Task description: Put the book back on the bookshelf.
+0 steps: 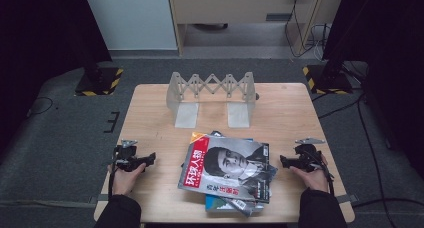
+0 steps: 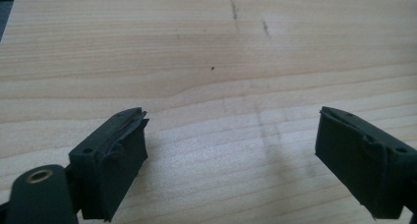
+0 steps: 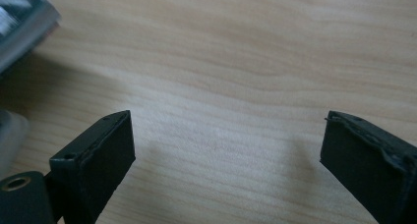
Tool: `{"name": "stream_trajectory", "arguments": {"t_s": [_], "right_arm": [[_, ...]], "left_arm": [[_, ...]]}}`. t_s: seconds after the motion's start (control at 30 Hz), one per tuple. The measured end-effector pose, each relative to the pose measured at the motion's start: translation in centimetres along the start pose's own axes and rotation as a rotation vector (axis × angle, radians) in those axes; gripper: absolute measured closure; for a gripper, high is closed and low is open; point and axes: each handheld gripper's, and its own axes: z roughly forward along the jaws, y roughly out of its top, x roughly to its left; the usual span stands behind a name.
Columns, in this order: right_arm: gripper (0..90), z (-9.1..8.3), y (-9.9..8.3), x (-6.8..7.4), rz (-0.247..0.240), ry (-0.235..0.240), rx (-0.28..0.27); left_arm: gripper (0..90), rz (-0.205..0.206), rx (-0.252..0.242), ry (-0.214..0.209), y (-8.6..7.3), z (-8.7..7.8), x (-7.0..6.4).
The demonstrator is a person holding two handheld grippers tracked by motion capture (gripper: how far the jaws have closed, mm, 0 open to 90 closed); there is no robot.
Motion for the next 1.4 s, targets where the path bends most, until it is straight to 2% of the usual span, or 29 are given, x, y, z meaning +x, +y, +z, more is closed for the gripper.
{"name": "stream_trajectory", "arguments": {"t_s": [0.23, 0.3, 0.33, 0.37, 0.47, 0.57, 0.87, 0.97, 1.0, 1.2, 1.23, 1.4], "right_arm": [[6.8, -1.4, 0.5, 0.0, 0.077, 0.017, -0.048], [7.5, -1.8, 0.6, 0.1, 0.086, 0.016, -0.057], [7.6, -1.9, 0.7, 0.2, 0.087, 0.017, -0.06], [7.9, -2.1, 0.8, 0.3, 0.087, 0.018, -0.066], [8.1, -2.5, 1.2, 0.7, 0.091, 0.027, -0.082], [8.3, -3.0, 1.6, 1.2, 0.09, 0.045, -0.105], [8.1, -4.2, 2.2, 2.6, 0.082, 0.093, -0.155], [8.3, -4.7, 2.4, 3.0, 0.081, 0.105, -0.165], [8.4, -5.0, 2.5, 3.3, 0.078, 0.114, -0.173], [8.6, -5.5, 2.9, 3.9, 0.067, 0.131, -0.192], [8.6, -5.7, 2.9, 4.1, 0.054, 0.134, -0.198], [8.7, -6.0, 3.1, 4.6, 0.052, 0.149, -0.208]], "left_arm": [[11.8, 0.016, -0.036, -0.056, 0.2, -1.3, -1.2], [12.0, 0.012, -0.043, -0.074, 0.2, -1.6, -1.5], [12.0, 0.012, -0.043, -0.074, 0.2, -1.6, -1.5], [12.0, 0.002, -0.055, -0.1, 0.2, -2.0, -1.8], [12.3, 0.005, -0.072, -0.135, 0.2, -2.7, -2.2], [12.9, 0.019, -0.087, -0.157, 0.2, -3.3, -2.7], [14.2, 0.021, -0.11, -0.205, 0.3, -4.1, -3.9], [14.3, 0.021, -0.121, -0.235, 0.2, -4.6, -4.4], [14.8, 0.027, -0.122, -0.255, 0.1, -4.8, -4.8], [16.5, 0.066, -0.109, -0.286, -0.2, -5.2, -5.7], [16.8, 0.069, -0.108, -0.292, -0.3, -5.3, -5.9], [17.6, 0.074, -0.109, -0.323, -0.5, -5.7, -6.5]]}}
